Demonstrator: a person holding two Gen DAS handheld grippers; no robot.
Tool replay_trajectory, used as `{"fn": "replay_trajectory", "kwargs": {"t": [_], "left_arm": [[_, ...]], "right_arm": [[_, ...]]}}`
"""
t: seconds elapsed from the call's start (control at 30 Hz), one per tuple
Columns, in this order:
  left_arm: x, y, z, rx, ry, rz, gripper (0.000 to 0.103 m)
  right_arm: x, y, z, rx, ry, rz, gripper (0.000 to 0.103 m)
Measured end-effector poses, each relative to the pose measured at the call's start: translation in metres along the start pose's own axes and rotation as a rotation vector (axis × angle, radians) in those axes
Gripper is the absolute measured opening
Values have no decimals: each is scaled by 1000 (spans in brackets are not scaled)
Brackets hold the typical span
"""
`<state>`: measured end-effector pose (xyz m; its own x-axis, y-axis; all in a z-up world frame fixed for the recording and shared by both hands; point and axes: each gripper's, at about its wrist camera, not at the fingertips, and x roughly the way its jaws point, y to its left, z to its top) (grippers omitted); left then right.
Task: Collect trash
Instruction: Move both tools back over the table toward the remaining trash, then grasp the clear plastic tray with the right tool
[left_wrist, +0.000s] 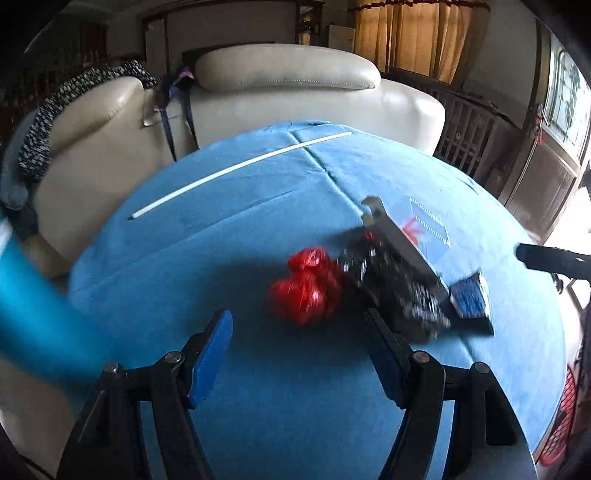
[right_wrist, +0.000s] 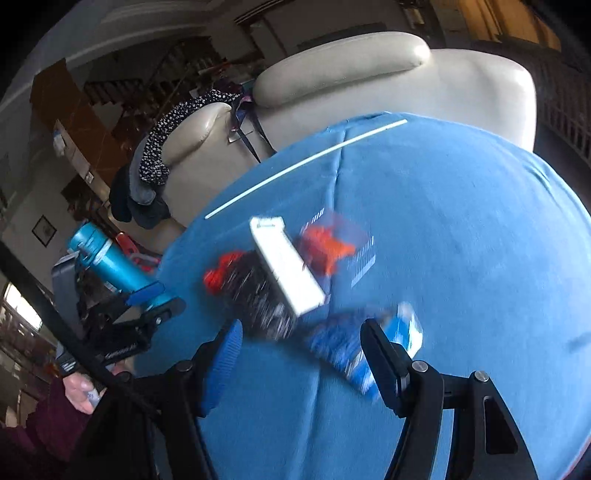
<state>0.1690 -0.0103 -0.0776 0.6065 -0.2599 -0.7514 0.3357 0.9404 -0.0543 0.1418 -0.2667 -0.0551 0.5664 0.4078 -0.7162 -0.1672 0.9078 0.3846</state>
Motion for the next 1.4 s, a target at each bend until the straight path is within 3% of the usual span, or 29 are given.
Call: {"fn": "replay_trajectory", "kwargs": {"t": [0.17,0.27,0.37,0.4,0.43,0.47,0.57,0.6,0.63,0.67,0.87,1.03,1.4], "left_arm": [[31,11,18,-43,32,-67,73],[46,18,21,-81,61,-116,73],[58,22,20,-110,97,-207,73],[62,22,18,-114,107,-219,68],[64,21,17,-114,111,-223,56],[67,20,14,-112,124,-236,49],[67,17,9,-113,111,-255,45],[65,15,8,-108,106,-256,38],[64,14,7,-105,104,-262,38],[62,12,5,-101,104,-271,37],[46,3,-8,-60,86,-227,36],[7,4,-26,-50,40,-168,36],[-94,-14,-57,-48,-107,-89,36]], "right_arm": [[36,-17,43,-31,32,-3,70],[60,-26,62,-22,63,46,76],[84,-29,73,-42,75,64,76],[92,-30,74,-50,87,66,76],[103,-31,75,-55,105,68,76],[108,-31,74,-58,114,68,76],[124,-34,67,-61,127,66,76],[127,-33,63,-76,123,44,75],[128,-32,60,-92,123,30,65],[128,-31,56,-106,122,29,62],[104,-27,38,-93,66,9,48],[69,-17,20,-81,18,10,48],[-34,20,-36,-9,-132,107,48]]}}
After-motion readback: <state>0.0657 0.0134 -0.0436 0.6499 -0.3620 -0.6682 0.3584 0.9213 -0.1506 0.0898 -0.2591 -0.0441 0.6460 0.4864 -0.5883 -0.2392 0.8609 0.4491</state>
